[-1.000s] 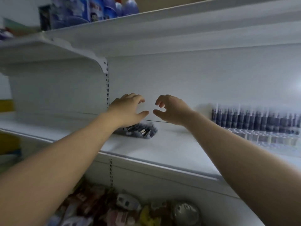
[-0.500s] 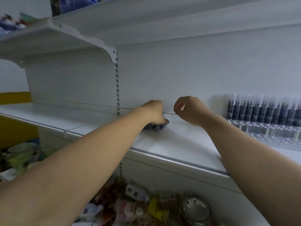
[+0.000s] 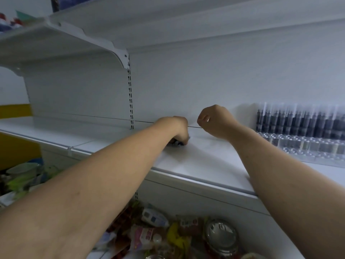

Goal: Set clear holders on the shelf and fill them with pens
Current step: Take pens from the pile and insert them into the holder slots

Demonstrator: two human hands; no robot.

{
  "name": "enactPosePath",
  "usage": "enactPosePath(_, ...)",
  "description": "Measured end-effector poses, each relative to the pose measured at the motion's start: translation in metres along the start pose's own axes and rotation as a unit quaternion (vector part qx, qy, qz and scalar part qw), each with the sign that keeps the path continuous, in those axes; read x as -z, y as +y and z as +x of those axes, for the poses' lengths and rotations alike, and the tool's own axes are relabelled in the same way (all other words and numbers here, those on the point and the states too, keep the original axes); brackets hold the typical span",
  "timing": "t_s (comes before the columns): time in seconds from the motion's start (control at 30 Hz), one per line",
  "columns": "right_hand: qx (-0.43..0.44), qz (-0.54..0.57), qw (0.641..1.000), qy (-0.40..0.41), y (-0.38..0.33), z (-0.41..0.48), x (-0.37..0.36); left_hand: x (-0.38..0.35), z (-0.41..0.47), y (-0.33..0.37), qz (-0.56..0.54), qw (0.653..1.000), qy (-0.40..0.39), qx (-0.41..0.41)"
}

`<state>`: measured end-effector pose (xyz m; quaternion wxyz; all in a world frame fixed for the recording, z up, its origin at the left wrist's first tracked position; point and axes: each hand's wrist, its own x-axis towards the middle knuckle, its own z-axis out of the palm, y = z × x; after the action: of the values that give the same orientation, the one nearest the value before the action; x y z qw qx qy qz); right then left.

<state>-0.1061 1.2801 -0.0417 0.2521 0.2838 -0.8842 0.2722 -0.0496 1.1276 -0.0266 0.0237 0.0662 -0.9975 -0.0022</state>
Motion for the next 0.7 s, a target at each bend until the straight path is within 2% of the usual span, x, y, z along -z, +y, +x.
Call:
enactPosePath(0.3,-0.010,0.016,1.000,-0.002,-0.002,-0.001,0.001,-0.014,-0.004,0.004,0.067,0.997,0.013,-0.038)
enactPosePath(0.47,-0.010,0.024,1.000,0.009,-0.003,-0.002,0.003,-0.017,-0.006,-0.001,0.044,0.998,0.030,-0.041)
enactPosePath(0.6,-0.013,0.040,0.997,0.059,-0.005,-0.001,0.007,-0.011,-0.002,-0.011,0.014,0.998,0.057,-0.029)
enactPosePath(0.7,-0.016,0.061,0.993,0.103,-0.006,-0.001,0.011,-0.008,0.005,-0.020,-0.056,0.995,0.076,-0.031)
